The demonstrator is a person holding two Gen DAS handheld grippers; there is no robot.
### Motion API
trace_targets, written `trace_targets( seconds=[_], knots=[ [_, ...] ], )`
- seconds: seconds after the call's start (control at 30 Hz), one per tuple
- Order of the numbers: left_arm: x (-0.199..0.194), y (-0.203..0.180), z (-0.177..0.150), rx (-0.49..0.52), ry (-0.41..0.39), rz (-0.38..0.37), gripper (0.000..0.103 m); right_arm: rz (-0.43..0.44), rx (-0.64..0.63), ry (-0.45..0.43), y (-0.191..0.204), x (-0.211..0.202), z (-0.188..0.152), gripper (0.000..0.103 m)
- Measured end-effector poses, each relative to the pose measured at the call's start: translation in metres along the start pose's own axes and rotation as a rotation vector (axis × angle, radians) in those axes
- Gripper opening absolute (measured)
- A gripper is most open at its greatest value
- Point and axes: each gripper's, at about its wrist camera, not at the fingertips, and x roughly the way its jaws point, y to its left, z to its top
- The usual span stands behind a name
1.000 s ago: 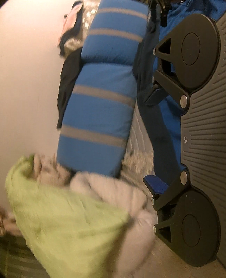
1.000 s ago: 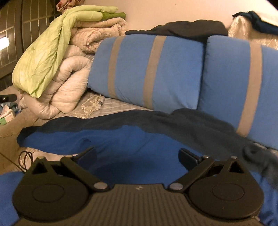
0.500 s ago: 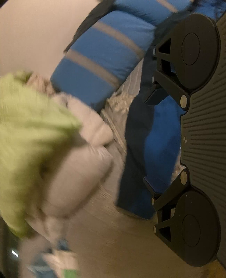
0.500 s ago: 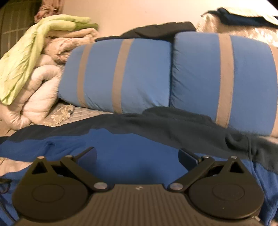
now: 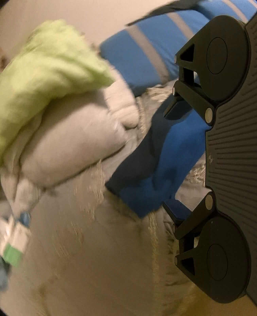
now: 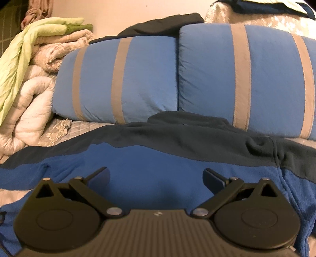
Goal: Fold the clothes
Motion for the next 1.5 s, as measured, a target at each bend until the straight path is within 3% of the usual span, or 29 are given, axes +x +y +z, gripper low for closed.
trace_targets(
  seconds=[0.1,0.23,0.33,0.4,0.47,0.5,0.53,0.57,0.63,0.97,1.5],
  knots=[
    [-0.001,0.018,0.002,-0.103,-0.023,-0.010,0.088,0.004,0.030,0.003,-0.004,0.001,0.000,0.103],
    [0.007,0.036,0.001,-0.168,-0.027,-0.031,0.085,0.007,0.058,0.007,-0.006,0.001,0.001,0.103],
    [0.019,0.043,0.001,-0.189,-0.019,-0.030,0.069,0.004,0.055,0.011,-0.005,0.002,0.000,0.103],
    [0.030,0.045,0.002,-0.192,-0.010,-0.025,0.068,0.004,0.050,0.014,-0.004,0.003,0.000,0.103],
    [0.043,0.046,0.002,-0.183,0.002,-0.012,0.060,0.004,0.044,0.015,-0.003,0.003,0.000,0.103],
    [0.048,0.045,0.002,-0.179,0.008,-0.002,0.048,0.003,0.039,0.016,-0.003,0.003,-0.001,0.103],
    [0.053,0.045,0.003,-0.176,0.014,0.008,0.026,0.002,0.034,0.016,-0.003,0.003,-0.001,0.103],
    [0.058,0.044,0.003,-0.172,0.020,0.018,0.018,0.000,0.027,0.018,-0.002,0.004,-0.001,0.103],
    [0.059,0.035,0.004,-0.134,0.009,0.051,0.012,-0.006,0.012,0.022,0.000,0.005,-0.002,0.103],
    [0.032,-0.027,0.021,0.165,-0.017,0.042,0.011,-0.040,-0.095,0.040,0.013,0.012,-0.008,0.103],
    [-0.002,-0.135,-0.007,0.512,-0.094,-0.079,0.010,-0.060,-0.109,0.027,0.012,0.012,-0.005,0.103]
  ],
)
